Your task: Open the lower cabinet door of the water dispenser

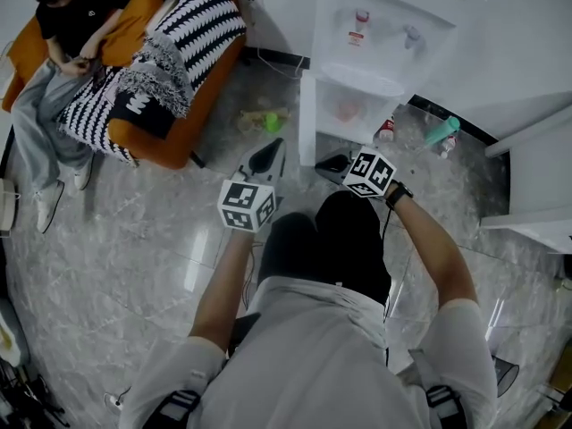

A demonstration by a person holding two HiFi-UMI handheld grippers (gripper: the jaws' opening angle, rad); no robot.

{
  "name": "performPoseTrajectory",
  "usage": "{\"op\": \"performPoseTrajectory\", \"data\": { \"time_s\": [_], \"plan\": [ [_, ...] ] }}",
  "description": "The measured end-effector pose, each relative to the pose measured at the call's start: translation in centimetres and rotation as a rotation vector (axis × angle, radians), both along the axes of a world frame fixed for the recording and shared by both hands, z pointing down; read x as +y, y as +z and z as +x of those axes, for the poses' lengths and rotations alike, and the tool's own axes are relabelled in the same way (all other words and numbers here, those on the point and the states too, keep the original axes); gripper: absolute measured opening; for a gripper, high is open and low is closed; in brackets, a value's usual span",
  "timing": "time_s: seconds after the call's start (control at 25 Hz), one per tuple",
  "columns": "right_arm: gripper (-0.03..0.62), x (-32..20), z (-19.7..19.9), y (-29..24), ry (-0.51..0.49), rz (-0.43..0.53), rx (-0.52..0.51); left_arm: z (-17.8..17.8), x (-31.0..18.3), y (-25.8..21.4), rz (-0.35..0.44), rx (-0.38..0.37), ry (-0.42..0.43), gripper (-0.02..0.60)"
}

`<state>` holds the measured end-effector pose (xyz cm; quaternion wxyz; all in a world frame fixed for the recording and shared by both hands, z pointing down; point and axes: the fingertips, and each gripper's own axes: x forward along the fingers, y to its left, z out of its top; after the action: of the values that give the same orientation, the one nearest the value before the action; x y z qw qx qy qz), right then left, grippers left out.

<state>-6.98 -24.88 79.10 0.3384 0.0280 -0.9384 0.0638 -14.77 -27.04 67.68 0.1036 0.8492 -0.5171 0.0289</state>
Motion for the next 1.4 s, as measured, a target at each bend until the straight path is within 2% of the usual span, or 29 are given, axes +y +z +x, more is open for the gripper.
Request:
{"op": "performPoseTrajectory", "data": {
  "time_s": [0.64, 0.92, 1.16, 1.4],
  "plan": [
    [0.015, -0.2, -8.3, -0.2, -0.08, -0.025, -0.044, -7.7, 1.4, 0.3, -0.017, -0.01, -0.132, 0.014],
    [0.012, -1.2, -11.7, -0.1, -0.032, -0.111, -0.093, -10.0, 1.9, 1.2, -0.041, -0.002, -0.184, 0.014],
    [0.012, -2.2, -14.4, -0.1, -0.02, -0.117, -0.112, -11.7, 2.1, 1.2, -0.022, 0.01, -0.215, 0.014],
    [0.011, -3.7, -17.4, -0.2, 0.016, -0.128, -0.14, -12.9, 2.3, 1.7, -0.031, -0.01, -0.231, 0.014]
  ]
}}
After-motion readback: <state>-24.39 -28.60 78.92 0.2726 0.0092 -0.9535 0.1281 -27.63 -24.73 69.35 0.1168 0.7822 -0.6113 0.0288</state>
